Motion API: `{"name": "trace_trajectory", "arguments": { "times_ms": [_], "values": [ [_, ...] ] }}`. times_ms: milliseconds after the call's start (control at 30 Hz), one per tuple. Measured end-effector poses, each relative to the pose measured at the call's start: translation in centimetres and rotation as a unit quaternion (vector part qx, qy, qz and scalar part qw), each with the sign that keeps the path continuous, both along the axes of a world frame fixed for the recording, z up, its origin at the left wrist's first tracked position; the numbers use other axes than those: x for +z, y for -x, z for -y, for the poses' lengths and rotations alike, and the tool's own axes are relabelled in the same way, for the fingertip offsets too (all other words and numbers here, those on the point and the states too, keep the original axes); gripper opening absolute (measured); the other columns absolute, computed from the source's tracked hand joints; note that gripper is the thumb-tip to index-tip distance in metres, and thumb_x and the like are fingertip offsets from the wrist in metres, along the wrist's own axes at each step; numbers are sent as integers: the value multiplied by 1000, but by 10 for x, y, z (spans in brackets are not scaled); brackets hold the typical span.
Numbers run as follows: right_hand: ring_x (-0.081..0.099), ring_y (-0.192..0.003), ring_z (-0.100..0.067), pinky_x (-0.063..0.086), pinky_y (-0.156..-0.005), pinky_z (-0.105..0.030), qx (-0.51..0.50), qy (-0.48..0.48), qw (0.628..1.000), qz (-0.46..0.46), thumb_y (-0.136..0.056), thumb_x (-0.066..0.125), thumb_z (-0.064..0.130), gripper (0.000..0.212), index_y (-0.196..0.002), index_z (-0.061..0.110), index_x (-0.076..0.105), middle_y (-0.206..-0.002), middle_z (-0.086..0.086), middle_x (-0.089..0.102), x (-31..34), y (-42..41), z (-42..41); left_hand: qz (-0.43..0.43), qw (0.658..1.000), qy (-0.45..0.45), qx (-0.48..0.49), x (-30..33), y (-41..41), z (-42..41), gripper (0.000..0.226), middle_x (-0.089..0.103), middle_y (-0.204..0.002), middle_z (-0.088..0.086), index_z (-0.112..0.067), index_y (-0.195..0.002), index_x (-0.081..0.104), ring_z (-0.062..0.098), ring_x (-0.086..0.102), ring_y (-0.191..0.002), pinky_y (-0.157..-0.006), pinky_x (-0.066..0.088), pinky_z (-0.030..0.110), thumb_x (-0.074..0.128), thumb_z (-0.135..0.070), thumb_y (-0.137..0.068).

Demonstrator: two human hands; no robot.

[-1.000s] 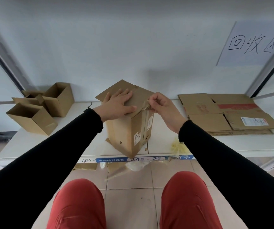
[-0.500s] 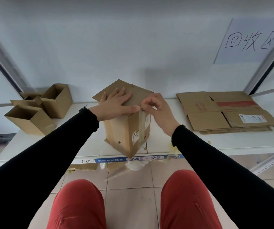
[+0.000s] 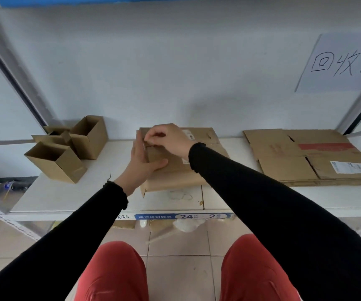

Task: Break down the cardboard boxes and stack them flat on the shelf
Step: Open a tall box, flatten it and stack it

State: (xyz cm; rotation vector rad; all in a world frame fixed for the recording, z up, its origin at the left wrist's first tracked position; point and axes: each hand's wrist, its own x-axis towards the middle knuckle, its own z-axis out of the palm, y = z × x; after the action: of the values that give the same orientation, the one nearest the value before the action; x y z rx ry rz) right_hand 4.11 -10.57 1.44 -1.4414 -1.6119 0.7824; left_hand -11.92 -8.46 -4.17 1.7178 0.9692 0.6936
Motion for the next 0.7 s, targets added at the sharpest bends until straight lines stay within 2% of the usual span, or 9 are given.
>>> {"name": "trace_trajectory", "arguments": {
  "times_ms": [67, 167, 267, 367, 433, 533, 633, 667, 700],
  "values": [
    [69, -96, -11, 55, -96, -34, -8, 31, 999, -27, -94, 67, 14, 11, -95, 15, 77, -97, 5, 76, -24, 11, 1, -47, 999, -15, 0, -7, 8, -4, 95, 15, -158, -17, -46, -150, 26, 14, 8, -153, -123, 19, 41, 85, -38, -75],
    [70, -97, -17, 55, -96, -38, -37, 58, 996, -60, -94, 65, 11, 12, -93, 16, 76, -95, 1, 75, -55, 19, -2, -94, 995, 3, -20, -13, 16, -4, 74, 31, -150, -10, -45, -143, 38, 16, 6, -153, -124, 11, 39, 81, -33, -84],
    [71, -100, -28, 59, -93, -38, -107, 78, 973, -188, -98, 56, 7, 18, -92, 16, 71, -95, -6, 73, -59, 12, -1, -86, 996, 23, 4, -20, 20, -7, 67, 40, -146, -15, -48, -146, 36, 16, 27, -145, -118, 23, 34, 72, -37, -91],
    [67, -90, -25, 62, -76, -30, -180, 81, 946, -259, -102, 49, 3, 17, -104, 3, 66, -100, -13, 66, -52, -7, 4, -97, 994, 53, 9, -27, 22, -11, 73, 26, -163, -10, -49, -153, 28, 15, 23, -150, -121, 22, 37, 67, -52, -90],
    [61, -75, -18, 58, -62, -29, -230, 91, 930, -272, -102, 48, 2, 19, -107, 8, 66, -98, -11, 63, -51, -26, 9, -89, 994, 57, -1, -29, 20, -10, 72, 27, -161, -12, -48, -154, 26, 14, 24, -149, -118, 24, 32, 64, -50, -93],
    [55, -59, -13, 50, -52, -24, -337, 88, 863, -366, -96, 41, -7, 32, -110, 12, 63, -84, -6, 62, -45, -65, 16, -85, 995, 54, 2, -32, 19, -10, 72, 29, -160, -13, -45, -156, 23, 14, 27, -147, -113, 25, 29, 61, -49, -95],
    [66, -66, -15, 61, -68, -23, -449, 27, 742, -497, -102, 42, -2, 26, -104, 13, 63, -87, -9, 68, -39, -102, 26, -83, 995, 54, -1, -32, 19, -12, 73, 28, -161, -12, -45, -156, 23, 15, 28, -148, -112, 26, 29, 62, -49, -95],
    [68, -71, -15, 61, -74, -24, -456, 12, 732, -506, -103, 43, 0, 25, -101, 14, 64, -94, -10, 69, -41, -110, 26, -82, 995, 54, -2, -32, 19, -12, 73, 26, -162, -11, -44, -156, 23, 15, 26, -148, -113, 25, 29, 63, -48, -95],
    [69, -79, -15, 60, -79, -25, -450, 2, 761, -467, -102, 45, 2, 25, -101, 16, 65, -102, -10, 70, -44, -114, 26, -86, 995, 48, -2, -32, 18, -13, 74, 22, -164, -9, -43, -156, 23, 15, 22, -150, -117, 22, 31, 63, -47, -95]
  ]
}}
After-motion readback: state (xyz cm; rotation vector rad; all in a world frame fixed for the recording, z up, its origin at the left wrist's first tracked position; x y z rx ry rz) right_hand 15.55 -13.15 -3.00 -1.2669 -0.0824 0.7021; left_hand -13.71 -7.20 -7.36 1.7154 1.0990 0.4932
